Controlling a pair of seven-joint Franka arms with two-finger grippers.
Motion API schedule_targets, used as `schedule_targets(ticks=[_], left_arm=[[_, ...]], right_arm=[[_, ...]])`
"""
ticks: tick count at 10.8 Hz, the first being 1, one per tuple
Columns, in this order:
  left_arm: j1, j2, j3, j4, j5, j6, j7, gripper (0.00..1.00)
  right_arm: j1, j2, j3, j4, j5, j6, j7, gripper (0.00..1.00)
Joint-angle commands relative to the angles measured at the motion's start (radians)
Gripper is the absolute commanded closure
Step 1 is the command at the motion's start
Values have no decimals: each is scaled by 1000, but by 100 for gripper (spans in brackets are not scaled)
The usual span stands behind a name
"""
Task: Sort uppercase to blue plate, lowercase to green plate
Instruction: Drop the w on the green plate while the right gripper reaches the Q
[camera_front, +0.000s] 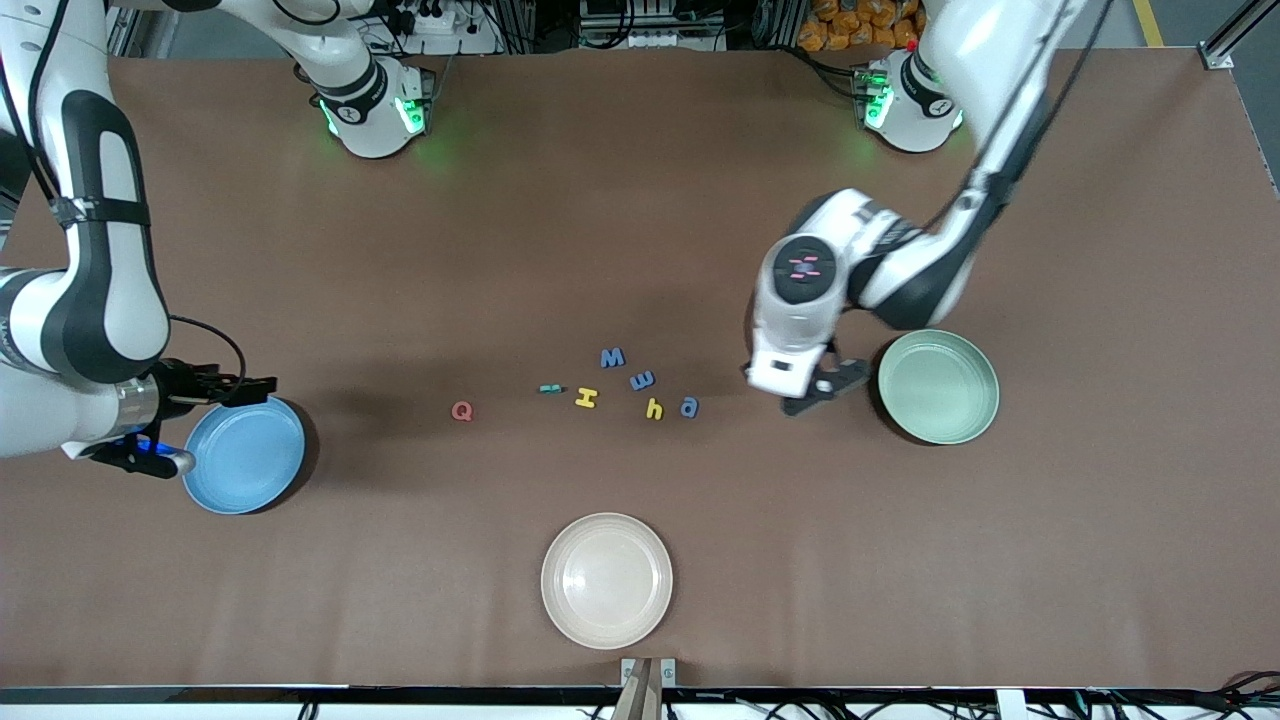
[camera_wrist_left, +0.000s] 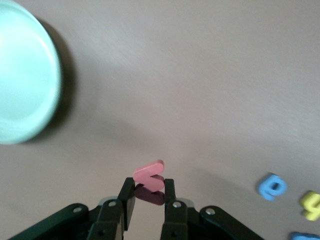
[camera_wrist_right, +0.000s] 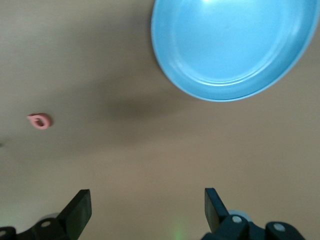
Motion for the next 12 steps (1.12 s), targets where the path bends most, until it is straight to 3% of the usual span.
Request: schedule_targets(ticks=[1,3,5,7,10,12], left_arm=[[194,-113,-71,-149,-41,19,219,99],[458,-148,-208,-258,-42,86,391,99],[698,-142,-334,-350,-42,189,534,100],[740,-126,-340,-407,-31,290,586,100],[764,-87,-337,-423,-26,349,605,95],[766,-84,-335,-418,-28,349,605,71]], right_arm=[[13,9,8,16,67,-14,-19,0],[136,10,27,27,67,12,-35,0],[238,20,27,26,69,123,-50,0],[332,47,25,21,31,211,-61,0],[370,52,25,-48,-11,291,-82,0],[382,38,25,-153,-26,384,-79,0]])
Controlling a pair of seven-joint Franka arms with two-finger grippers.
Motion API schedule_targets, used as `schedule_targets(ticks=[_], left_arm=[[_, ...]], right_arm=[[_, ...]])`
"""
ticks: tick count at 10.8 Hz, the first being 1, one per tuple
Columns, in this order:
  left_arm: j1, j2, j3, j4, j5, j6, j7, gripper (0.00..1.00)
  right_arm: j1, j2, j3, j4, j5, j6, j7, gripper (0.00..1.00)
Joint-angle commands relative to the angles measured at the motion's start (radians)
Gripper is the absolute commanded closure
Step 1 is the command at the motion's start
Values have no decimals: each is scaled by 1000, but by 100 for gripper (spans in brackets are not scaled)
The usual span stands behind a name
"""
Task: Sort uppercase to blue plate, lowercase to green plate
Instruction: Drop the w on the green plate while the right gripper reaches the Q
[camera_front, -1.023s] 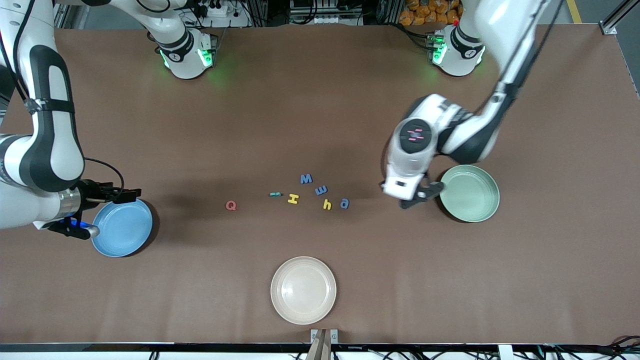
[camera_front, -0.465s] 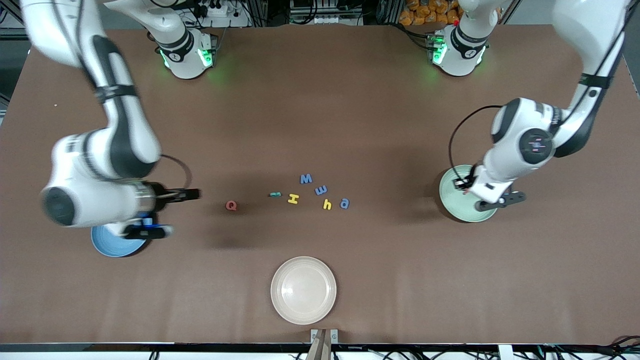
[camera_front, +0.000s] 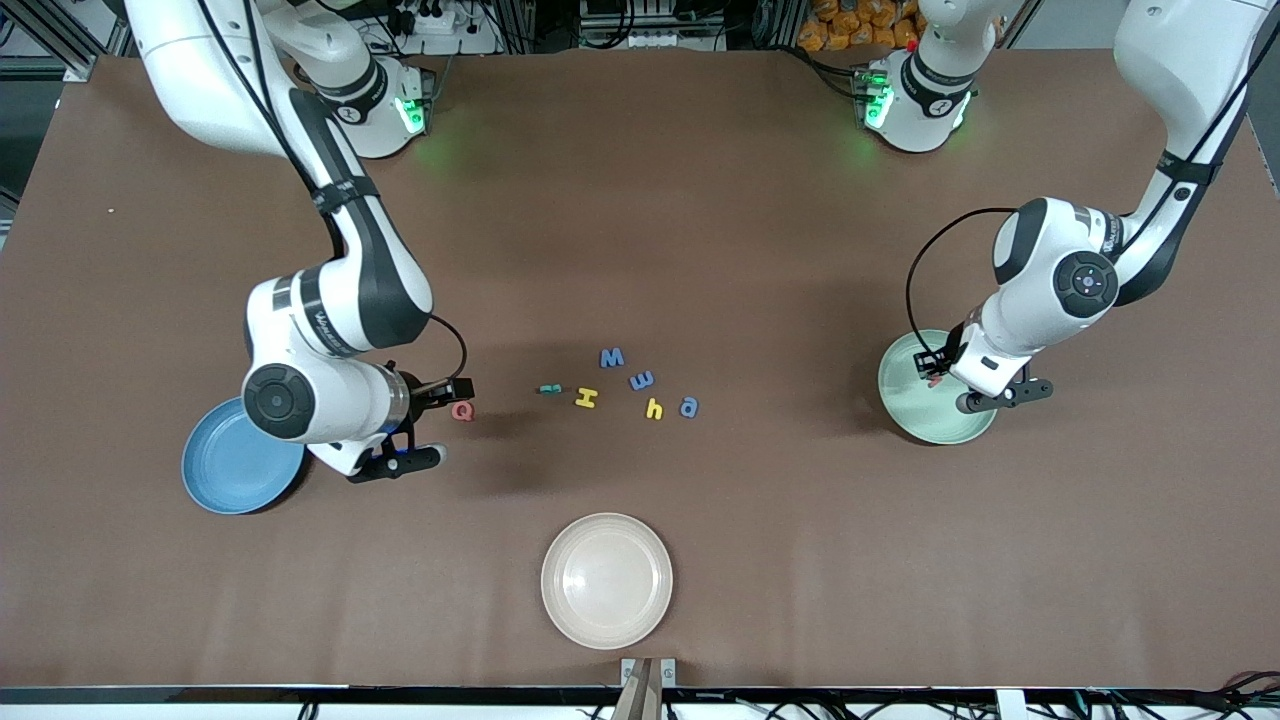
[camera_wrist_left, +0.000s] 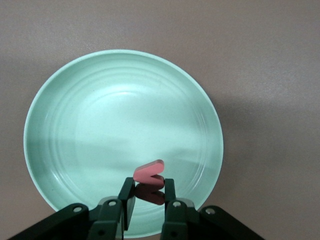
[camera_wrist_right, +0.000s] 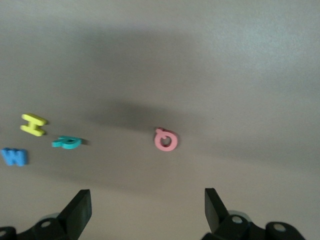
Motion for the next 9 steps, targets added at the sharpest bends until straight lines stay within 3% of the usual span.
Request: schedule_targets(ticks=[1,2,5,7,9], left_arm=[[21,-1,-17,-2,-10,15,20,59],[21,-1,-17,-1,-10,14,19,49],[20,-2,-17,15,-10,5,13,30],[11,-10,-20,83,-12,-73,-1,24],[-29,-10,-26,166,-21,-171,-80,20]], right_arm=[[39,-35,-7,-149,-17,142,0,0],[53,-41,-10,-203,-17,211,33,0],[66,-38,-10,-240,-22,251,130,0],[69,-50,-8,-306,-112,348,126,0],[66,-62,-10,-320,-128,367,124,0]])
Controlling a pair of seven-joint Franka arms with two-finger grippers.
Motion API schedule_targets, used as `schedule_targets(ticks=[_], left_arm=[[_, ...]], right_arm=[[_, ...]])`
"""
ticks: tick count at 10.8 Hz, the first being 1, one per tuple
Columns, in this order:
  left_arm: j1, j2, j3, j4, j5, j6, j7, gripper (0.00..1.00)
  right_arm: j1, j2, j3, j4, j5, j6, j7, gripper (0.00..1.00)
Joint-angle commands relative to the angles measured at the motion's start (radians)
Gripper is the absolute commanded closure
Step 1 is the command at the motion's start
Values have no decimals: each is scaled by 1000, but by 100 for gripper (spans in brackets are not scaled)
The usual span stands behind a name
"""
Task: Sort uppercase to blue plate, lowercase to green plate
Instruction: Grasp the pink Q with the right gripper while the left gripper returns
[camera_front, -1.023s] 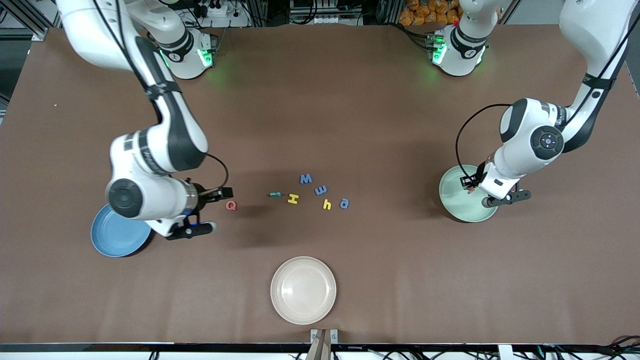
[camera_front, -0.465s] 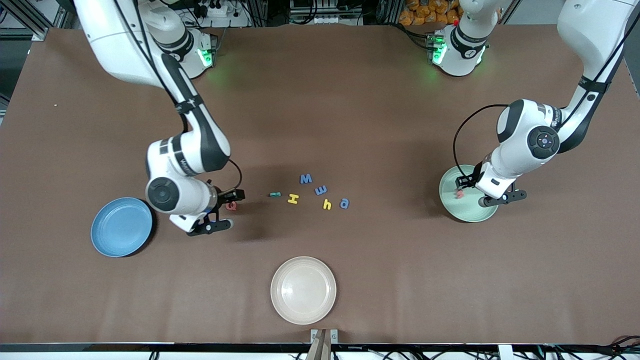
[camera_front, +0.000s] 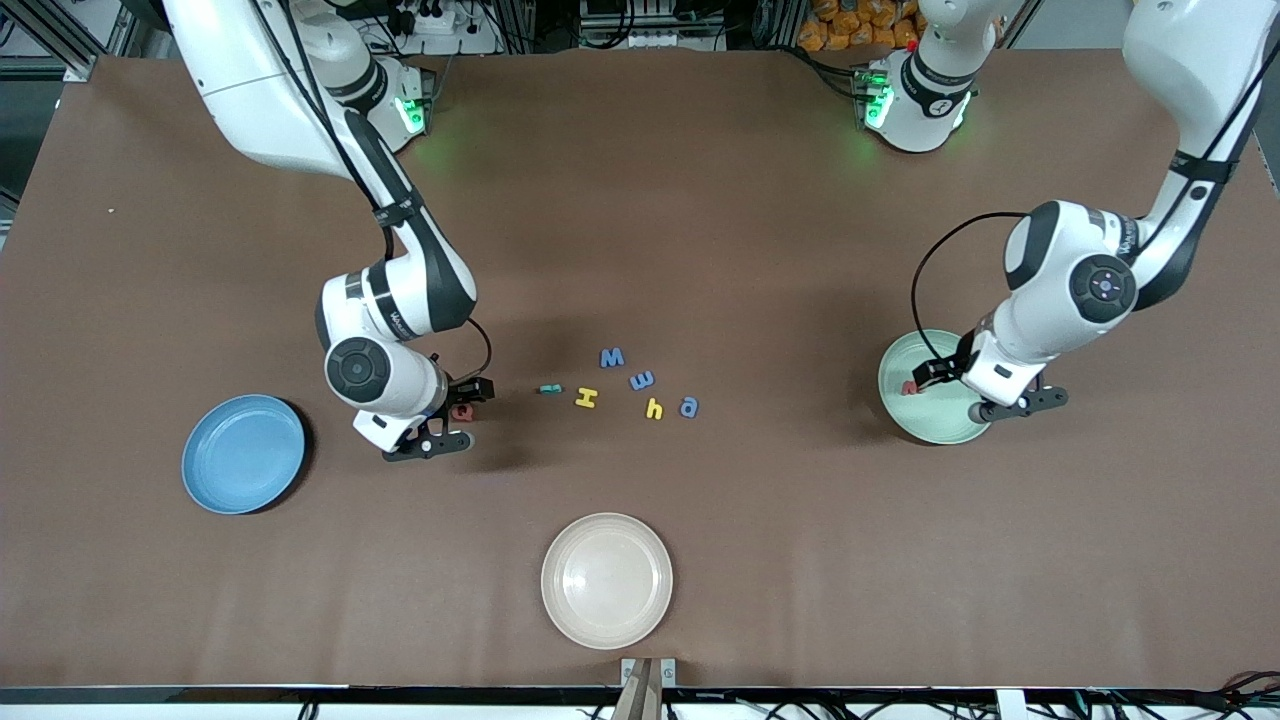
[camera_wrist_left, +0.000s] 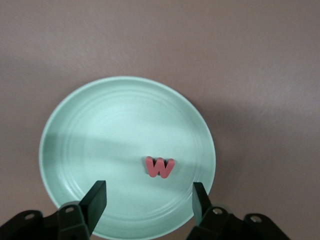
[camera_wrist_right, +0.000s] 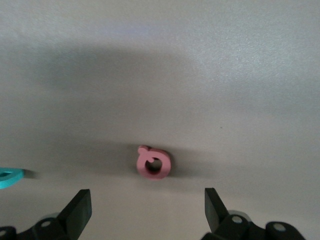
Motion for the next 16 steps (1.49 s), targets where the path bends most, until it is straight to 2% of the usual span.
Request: schedule_targets(ticks=[1,3,5,9,12,16], left_arm=[[-68,-10,-15,75,-24,-88,-114,19],[-154,-9,-15,99,-26,-91,-231,6],[-229,-1,-15,126,-26,-91,-310,5],[-340,53,-10,195,-7,-91,-261,2],[-332,71,-6,225,46,-105,-94,0],[-380,80,-6,227,60,-122,-92,0]], right_arm=[[9,-62,-8,-58,-30,32,18,0],[9,-72,-10,-139,-30,145,20,0],[9,-76,-8,-187,-30,210,18,0],[9,-66,-8,-190,-30,243,26,0],[12,-59,-10,-195,-30,297,27,0],[12,-30,-10,-210,-30,348,47,0]])
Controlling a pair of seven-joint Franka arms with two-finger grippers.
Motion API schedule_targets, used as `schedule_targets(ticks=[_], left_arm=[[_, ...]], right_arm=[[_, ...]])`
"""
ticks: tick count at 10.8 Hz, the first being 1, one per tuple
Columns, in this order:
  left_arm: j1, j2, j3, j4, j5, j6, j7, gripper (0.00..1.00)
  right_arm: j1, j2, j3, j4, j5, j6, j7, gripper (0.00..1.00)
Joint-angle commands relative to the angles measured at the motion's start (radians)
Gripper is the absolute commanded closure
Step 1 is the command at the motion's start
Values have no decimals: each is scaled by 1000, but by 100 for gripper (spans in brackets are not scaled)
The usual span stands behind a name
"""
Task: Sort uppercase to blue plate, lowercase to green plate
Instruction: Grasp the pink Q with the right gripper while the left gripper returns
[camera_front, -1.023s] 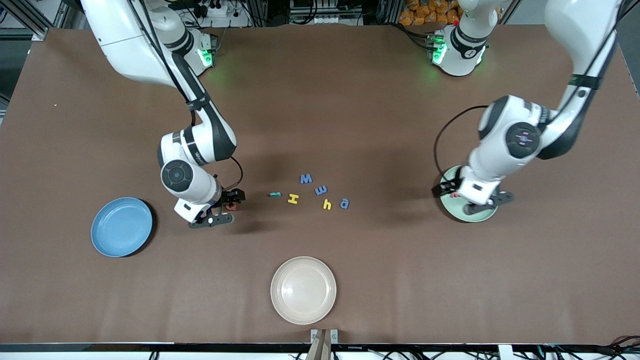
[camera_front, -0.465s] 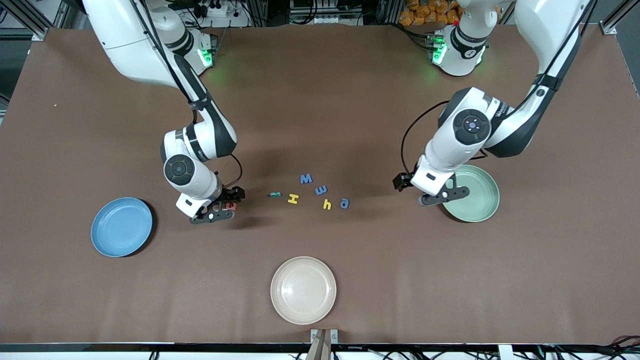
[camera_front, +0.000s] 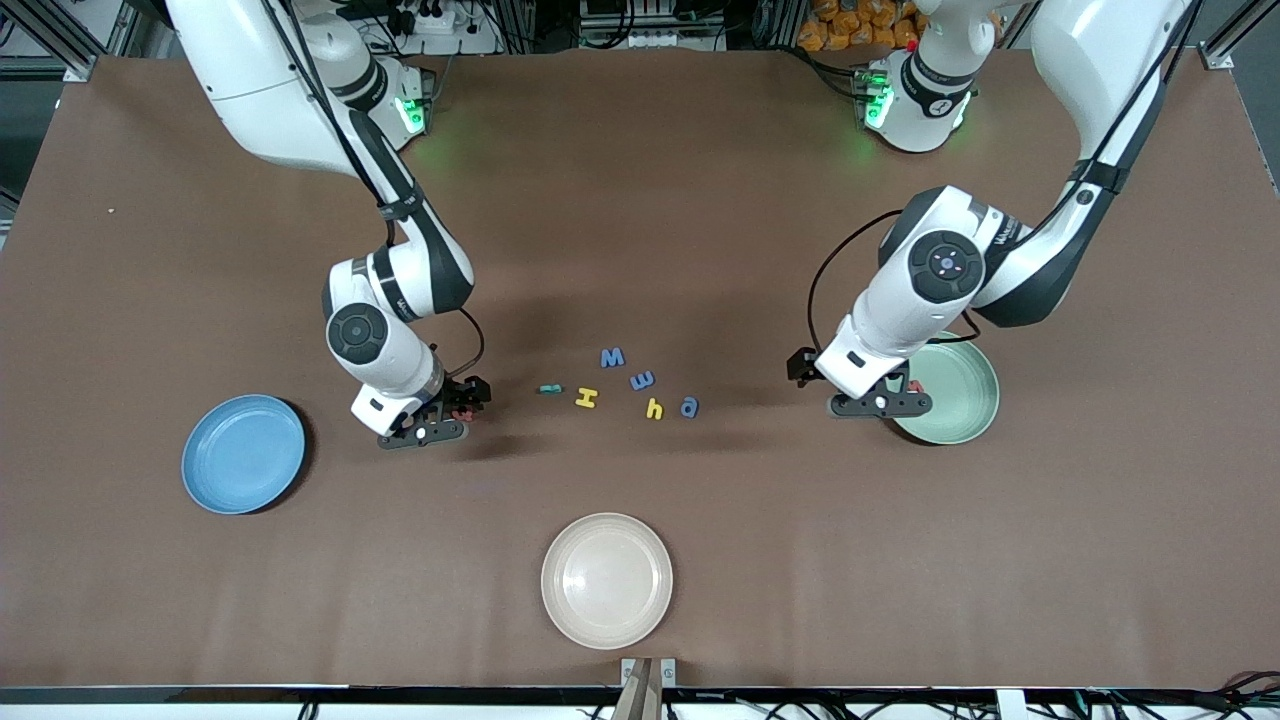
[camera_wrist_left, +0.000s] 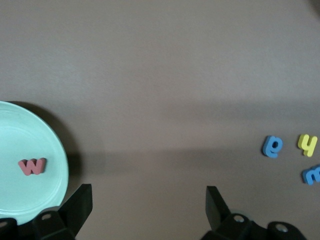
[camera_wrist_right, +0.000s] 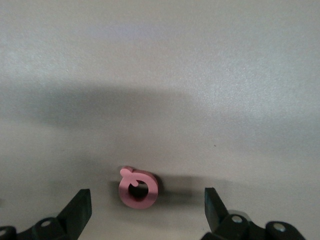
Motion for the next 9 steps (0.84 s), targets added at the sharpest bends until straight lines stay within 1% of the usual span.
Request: schedule_targets(ticks=[1,2,3,4,5,7,9], left_arm=[[-40,24,0,29,33,-26,5,0],[-67,42,2,52,34,-28,7,0],[-80,53,2,68,42,-28,7,0],[-93,66,2,80,106,-28,11,0],[-92,90,2,100,157,-28,25,0],[-90,119,2,123,165,-28,80,0],[-84,127,2,132,163,-28,103,0]], right_arm=[[10,1,-5,-22,-18,29,53,0],[12,3,-5,-22,-18,29,58,0],[12,6,-5,-21,-18,29,58,45],[12,6,-5,-21,-18,29,58,94],[10,6,-4,-21,-18,27,58,100],[4,6,-4,-21,-18,26,58,100],[-8,1,-5,-16,-18,18,45,100]])
